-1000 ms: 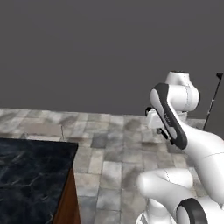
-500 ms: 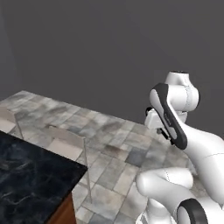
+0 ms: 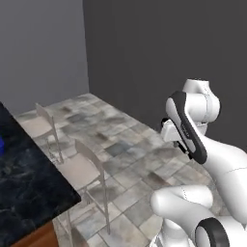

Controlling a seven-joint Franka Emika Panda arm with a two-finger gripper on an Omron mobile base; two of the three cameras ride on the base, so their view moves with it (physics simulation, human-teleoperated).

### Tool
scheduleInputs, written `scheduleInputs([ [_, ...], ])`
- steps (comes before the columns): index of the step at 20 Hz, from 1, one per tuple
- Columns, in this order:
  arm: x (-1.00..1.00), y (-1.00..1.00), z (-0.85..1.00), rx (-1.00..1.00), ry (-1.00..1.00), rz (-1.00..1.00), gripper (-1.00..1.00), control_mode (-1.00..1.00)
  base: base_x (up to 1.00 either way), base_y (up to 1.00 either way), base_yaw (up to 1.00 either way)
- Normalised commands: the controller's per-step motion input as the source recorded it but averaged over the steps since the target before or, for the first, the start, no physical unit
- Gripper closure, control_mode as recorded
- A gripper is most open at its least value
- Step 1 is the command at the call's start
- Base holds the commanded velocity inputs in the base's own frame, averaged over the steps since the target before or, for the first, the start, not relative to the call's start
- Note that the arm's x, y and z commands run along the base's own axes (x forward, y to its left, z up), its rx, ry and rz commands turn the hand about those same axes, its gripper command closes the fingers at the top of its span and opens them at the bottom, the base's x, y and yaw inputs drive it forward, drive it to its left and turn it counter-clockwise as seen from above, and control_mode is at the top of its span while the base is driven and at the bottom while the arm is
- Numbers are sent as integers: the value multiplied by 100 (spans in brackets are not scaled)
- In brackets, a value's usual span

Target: Take the tongs from the drawer on the left and place them on the dining counter next to the tray containing the hot dog.

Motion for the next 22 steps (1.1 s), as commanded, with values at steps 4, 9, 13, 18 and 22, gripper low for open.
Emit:
scheduleInputs([
  [4, 0, 0, 0, 0, 0, 0, 100, 100, 21, -78, 68],
  [9, 0, 0, 0, 0, 0, 0, 100, 100, 12, -86, 65],
  [13, 0, 0, 0, 0, 0, 0, 100, 100, 9, -79, 64],
  [18, 0, 0, 0, 0, 0, 0, 100, 100, 25, -73, 66],
  [22, 0, 0, 0, 0, 0, 0, 100, 100, 28, -77, 64],
])
